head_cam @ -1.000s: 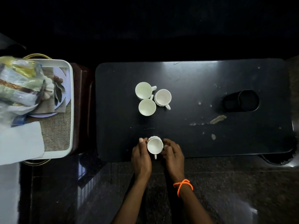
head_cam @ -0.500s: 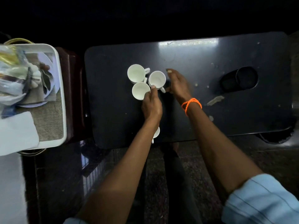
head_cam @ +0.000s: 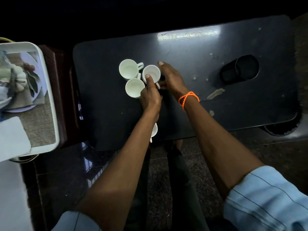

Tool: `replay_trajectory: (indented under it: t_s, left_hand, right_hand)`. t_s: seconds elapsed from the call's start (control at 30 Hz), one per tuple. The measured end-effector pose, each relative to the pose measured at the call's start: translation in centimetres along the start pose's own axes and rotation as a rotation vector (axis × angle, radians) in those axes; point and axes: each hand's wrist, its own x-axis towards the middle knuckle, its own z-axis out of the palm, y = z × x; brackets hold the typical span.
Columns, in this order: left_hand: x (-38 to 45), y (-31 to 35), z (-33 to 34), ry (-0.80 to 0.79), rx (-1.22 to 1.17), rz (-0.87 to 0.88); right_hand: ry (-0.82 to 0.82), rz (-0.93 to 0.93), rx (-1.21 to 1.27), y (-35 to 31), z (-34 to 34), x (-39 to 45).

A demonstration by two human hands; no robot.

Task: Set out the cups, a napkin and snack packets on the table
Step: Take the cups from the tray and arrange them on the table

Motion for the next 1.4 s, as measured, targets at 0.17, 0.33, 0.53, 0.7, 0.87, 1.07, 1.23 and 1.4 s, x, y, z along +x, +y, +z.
replay_trajectory:
  t_s: [0.17,0.33,0.53,0.7,0.87,1.07,1.23,1.4]
  left_hand:
    - [0.1,0.1,0.8,0.044,0.036,0.013]
    - [-0.1,-0.3,0.7,0.053,0.101,-0.026]
    - [-0.9,-1.9,1.5,0.059,-0.09,-0.058]
    - [-2.6,-5.9,1.7,-0.061,-0.006,-0.092]
    - [-5.4,-9.0,0.5,-0.077,-0.057,-0.11]
    - [-7.0,-11.1,-0.7,-0.107,-0.031,-0.107]
    - [-7.1,-11.2,0.3,-0.177,0.008,-0.108]
    - [-7.4,-10.9,1.4,-0.184,0.049,-0.107]
  right_hand:
    - [-0.018,-0.036,-0.031,0.4,-0.3,0.2]
    - [0.007,-0.02,-0.007,2.3,-1.8,-0.8]
    - [0.097,0.03,-0.001,6.4,-4.8,-4.4]
    - [0.193,0.054,0.035,8.7,-6.9,-8.1]
    - [0.174,0.042,0.058,11.0,-7.5,-11.6]
    - [0.178,0.094,0.115,13.0,-7.6,-14.2]
    - [0.216,0.078,0.147,13.1,-8.7,-14.5]
    - [0.247,0.094,0.137,13.3,-9.7,-14.4]
